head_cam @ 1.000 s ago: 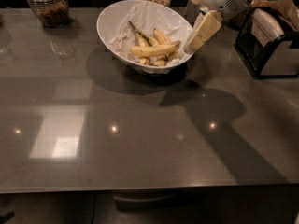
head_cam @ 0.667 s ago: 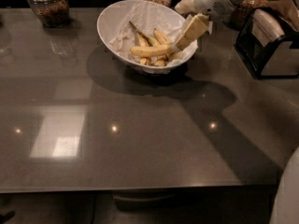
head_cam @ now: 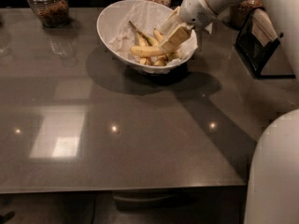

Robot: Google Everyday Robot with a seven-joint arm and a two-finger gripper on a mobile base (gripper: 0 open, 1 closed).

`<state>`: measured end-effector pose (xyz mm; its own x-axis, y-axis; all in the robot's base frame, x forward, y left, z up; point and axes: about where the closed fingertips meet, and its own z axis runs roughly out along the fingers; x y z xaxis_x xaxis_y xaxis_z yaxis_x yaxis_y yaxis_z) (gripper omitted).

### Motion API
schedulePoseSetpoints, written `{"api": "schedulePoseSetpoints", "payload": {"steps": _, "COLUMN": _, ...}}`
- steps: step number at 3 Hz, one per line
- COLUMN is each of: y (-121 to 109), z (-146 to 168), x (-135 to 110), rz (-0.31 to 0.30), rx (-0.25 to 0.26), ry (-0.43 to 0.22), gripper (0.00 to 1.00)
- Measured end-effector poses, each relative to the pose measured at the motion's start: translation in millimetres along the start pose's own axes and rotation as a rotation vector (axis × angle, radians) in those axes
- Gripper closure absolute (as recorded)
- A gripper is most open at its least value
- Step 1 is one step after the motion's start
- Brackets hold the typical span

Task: Pick banana from white bowl

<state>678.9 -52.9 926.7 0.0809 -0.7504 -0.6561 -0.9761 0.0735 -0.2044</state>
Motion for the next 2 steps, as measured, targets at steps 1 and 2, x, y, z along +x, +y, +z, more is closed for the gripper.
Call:
{"api": "schedulePoseSetpoints", "payload": {"steps": 1, "y": -2, "z": 18, "x": 3, "rz": -0.004, "rx": -0.036, "ry": 0.010, "gripper": 0.45}}
{"api": "schedulePoseSetpoints", "payload": {"steps": 2, "y": -5, "z": 33, "x": 6, "rz": -0.010, "rx": -0.064, "ry": 0.023, "gripper": 0.44}}
